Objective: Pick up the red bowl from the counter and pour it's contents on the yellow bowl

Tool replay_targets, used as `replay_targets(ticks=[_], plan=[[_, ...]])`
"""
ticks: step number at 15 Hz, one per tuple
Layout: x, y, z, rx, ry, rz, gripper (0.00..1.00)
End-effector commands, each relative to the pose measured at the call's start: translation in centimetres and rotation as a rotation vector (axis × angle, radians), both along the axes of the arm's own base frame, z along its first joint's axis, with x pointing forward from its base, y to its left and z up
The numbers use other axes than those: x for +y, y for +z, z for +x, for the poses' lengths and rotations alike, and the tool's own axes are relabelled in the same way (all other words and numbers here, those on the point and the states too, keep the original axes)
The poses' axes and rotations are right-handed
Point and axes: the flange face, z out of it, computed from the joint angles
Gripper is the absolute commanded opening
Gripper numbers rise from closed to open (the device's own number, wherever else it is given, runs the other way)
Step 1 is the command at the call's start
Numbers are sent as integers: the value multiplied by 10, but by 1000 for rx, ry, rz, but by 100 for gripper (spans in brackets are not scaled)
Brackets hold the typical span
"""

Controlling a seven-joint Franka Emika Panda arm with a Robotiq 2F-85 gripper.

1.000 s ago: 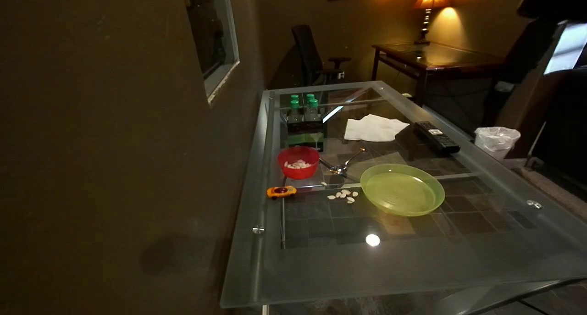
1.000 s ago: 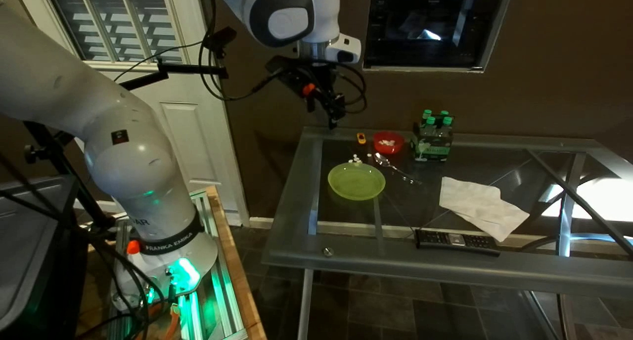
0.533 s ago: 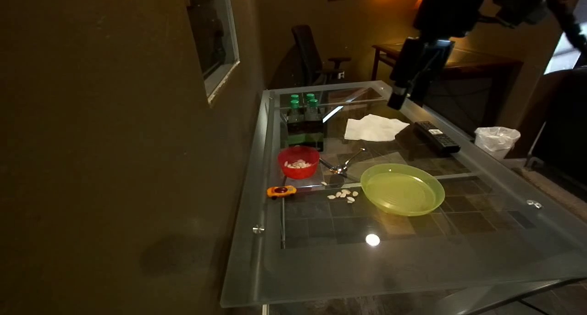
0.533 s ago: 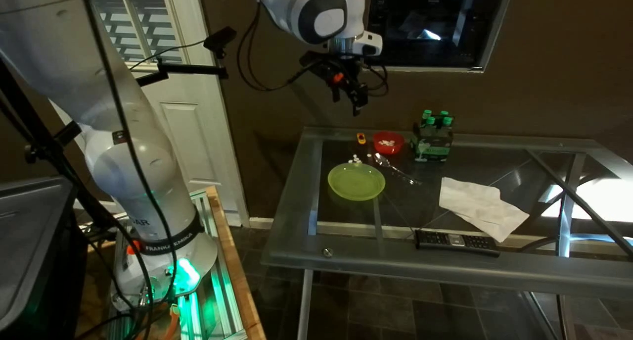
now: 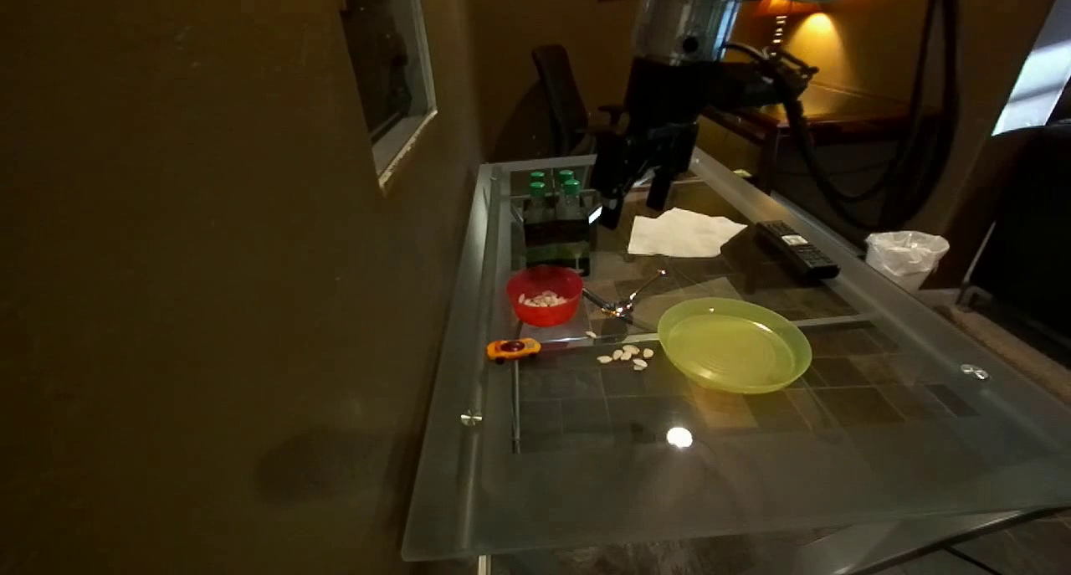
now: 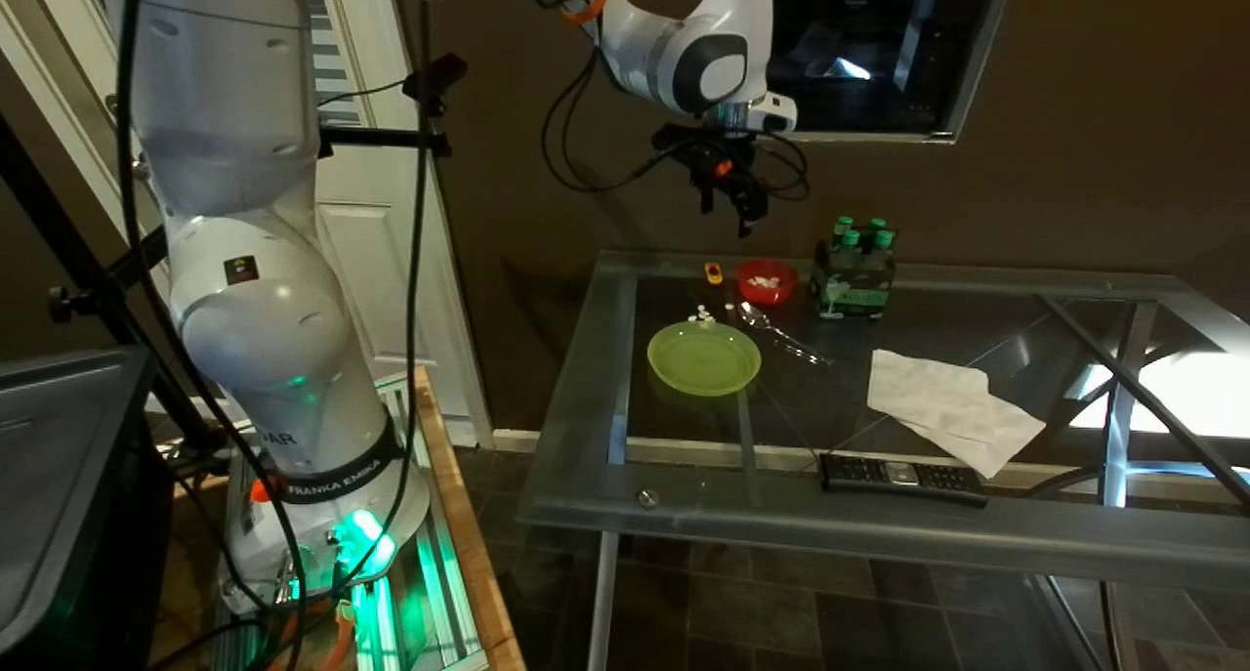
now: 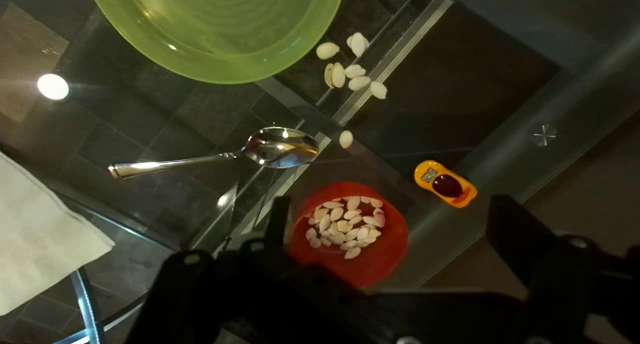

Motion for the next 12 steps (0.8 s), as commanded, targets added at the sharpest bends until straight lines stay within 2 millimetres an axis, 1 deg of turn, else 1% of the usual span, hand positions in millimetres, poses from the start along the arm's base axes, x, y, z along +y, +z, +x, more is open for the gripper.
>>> replay_targets(ticks=[1, 3, 6, 8, 12], plan=[[35, -27, 35, -2, -25, -10, 100], [50, -43, 45, -25, -34, -19, 100], [67, -67, 59, -94, -36, -51, 100], [73, -82, 66, -149, -23, -84, 100], [77, -110, 78, -176, -26, -111, 100]])
